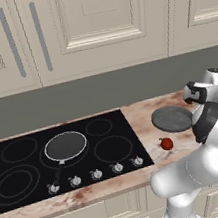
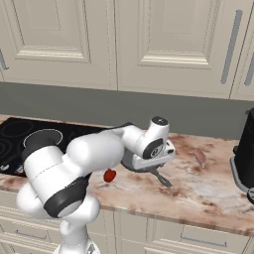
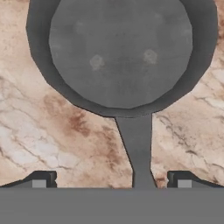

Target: Place both pans onto different burners. Then place the bell pepper and the steak on different pans.

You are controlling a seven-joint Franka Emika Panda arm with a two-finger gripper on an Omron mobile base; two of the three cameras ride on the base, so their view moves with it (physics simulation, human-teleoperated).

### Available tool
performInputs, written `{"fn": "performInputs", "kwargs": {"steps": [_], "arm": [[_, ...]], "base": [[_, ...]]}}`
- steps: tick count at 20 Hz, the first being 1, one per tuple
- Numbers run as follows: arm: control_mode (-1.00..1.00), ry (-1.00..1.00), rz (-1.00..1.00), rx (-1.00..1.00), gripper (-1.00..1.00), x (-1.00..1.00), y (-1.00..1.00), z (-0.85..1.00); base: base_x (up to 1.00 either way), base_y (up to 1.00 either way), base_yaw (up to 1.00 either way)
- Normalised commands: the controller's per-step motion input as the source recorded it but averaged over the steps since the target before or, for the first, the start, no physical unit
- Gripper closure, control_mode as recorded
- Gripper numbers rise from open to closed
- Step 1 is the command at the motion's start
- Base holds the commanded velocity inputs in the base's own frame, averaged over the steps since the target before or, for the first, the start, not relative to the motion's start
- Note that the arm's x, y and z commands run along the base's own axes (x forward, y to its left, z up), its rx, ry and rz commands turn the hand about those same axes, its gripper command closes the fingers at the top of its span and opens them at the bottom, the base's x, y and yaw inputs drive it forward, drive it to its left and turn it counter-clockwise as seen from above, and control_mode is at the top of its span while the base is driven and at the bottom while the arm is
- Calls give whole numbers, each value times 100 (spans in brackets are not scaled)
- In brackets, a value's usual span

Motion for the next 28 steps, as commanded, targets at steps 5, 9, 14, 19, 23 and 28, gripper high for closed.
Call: {"fn": "performInputs", "kwargs": {"steps": [5, 9, 14, 19, 23, 28], "arm": [[-100, 0, 3, -4, -100, 13, 0, -25], [-100, 0, 2, -1, -100, 12, -3, -14], [-100, 0, 1, -1, -100, 14, -13, -10], [-100, 0, 1, -2, -100, 12, -22, -11], [-100, 0, 2, -3, -100, 12, -21, -18], [-100, 0, 4, 0, -100, 3, -16, -15]], "base": [[0, 0, 0], [0, 0, 0], [0, 0, 0], [0, 0, 0], [0, 0, 0], [0, 0, 0]]}}
